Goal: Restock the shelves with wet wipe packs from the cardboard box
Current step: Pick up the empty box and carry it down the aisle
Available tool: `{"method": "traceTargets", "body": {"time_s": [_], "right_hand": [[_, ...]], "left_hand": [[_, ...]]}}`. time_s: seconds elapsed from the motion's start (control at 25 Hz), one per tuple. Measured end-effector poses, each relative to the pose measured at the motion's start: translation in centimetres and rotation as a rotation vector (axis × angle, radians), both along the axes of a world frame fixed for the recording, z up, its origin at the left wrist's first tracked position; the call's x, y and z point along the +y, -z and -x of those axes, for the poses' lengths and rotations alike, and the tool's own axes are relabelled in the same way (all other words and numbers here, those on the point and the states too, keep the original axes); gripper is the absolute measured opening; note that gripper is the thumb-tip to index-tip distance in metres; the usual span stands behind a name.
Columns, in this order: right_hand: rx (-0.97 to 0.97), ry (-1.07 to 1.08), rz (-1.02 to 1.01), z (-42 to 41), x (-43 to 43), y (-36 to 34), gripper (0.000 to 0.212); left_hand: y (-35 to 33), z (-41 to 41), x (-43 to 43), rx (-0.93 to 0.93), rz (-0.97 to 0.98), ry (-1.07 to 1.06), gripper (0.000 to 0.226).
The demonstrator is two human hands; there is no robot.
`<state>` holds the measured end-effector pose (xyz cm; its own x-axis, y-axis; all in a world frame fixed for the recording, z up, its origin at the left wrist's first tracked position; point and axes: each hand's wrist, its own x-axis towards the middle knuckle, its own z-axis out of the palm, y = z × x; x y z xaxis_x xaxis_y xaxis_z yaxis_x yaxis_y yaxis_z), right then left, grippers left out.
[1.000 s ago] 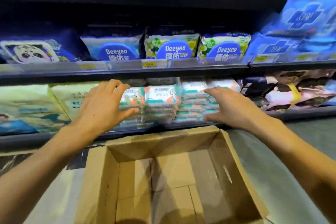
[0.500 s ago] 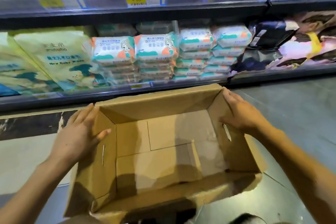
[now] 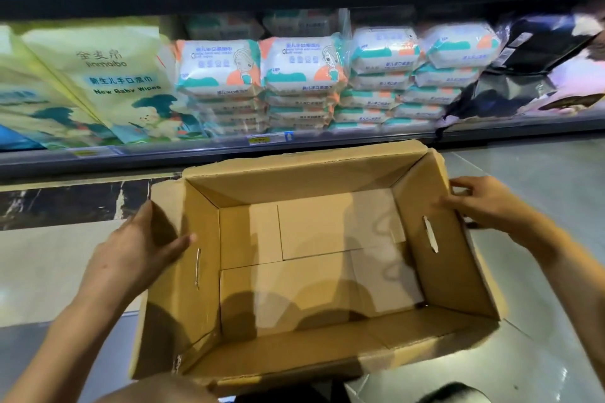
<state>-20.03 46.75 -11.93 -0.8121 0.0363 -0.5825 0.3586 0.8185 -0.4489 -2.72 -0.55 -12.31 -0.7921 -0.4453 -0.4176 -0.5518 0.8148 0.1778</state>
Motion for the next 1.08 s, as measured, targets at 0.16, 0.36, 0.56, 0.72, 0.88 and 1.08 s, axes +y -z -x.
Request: {"method": "traceTargets", "body": {"time_s": [0.16,0.36,0.56,0.72,0.88,1.08], "right_hand": [[-0.261,-0.025,0.007,-0.7,0.3,-1.4,0.102],[-0.301,0.087,0.212,-0.6,1.5,-1.0,0.099],[-0.309,0.132,0.257,-1.5,1.5,-5.6,0.073],[-0.271,0.243,0.298,-2.6,1.3,-12.6,0.061],[-0.255,0.310,0.331,-4.0,2.1,-23.3,0.054],[-0.221,0.444,0.374,-5.9,3.1,-36.0,0.045]], "left_hand": [[0.1,-0.3,-0.1,-0.115,-0.178,-0.060,0.080],[0.6,1.1,-1.1,-0.103,-0.435,-0.203,0.076],[-6.5,3.1,-1.8,-0.109,-0.529,-0.241,0.045],[-13.6,2.4,-0.4,-0.080,-0.636,-0.385,0.058],[-22.6,2.5,0.8,-0.088,-0.631,-0.464,0.066],[-35.9,2.9,1.7,-0.056,-0.594,-0.455,0.065]]}}
